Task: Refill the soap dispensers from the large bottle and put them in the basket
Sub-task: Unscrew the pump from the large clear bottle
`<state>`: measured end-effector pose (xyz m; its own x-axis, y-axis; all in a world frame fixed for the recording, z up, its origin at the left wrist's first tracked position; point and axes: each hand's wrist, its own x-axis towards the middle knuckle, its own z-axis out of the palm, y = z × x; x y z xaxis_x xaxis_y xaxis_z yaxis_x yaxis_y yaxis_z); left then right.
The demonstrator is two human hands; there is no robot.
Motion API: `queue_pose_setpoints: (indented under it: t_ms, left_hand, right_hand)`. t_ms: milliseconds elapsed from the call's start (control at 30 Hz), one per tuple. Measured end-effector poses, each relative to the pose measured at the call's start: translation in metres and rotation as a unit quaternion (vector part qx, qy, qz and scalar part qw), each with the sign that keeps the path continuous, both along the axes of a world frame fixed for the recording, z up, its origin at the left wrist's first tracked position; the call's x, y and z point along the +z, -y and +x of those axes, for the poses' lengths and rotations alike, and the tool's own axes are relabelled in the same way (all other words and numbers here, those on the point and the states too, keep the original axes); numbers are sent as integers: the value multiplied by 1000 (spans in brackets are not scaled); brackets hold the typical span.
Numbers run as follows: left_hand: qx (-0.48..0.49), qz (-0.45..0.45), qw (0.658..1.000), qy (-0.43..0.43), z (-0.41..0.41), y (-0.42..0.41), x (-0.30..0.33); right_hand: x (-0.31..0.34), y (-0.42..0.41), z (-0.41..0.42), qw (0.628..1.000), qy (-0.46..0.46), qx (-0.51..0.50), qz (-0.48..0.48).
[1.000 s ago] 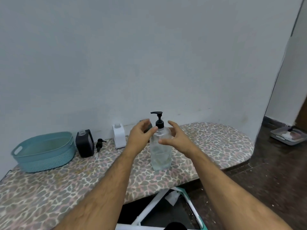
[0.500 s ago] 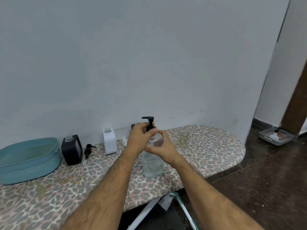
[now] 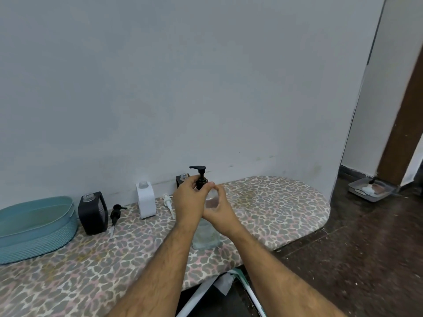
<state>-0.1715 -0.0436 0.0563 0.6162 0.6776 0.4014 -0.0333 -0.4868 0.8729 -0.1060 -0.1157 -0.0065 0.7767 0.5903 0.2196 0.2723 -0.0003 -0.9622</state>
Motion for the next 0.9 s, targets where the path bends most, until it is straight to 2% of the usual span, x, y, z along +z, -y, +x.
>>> queue_pose_setpoints:
  t_ms: [400,700,900]
  left_hand:
    - [-8,-18,1000,14,-20,-19,0]
    - [-156,-90,983,-22,1,-25,11]
    - [-159,-86,984,-7,2,-19,7]
  right_hand:
    - [7,10,-3,1000,7,4,-24]
    - [9,9,-5,1000,4,7,-10]
    - [10,10,-4,1000,-1,11,-5]
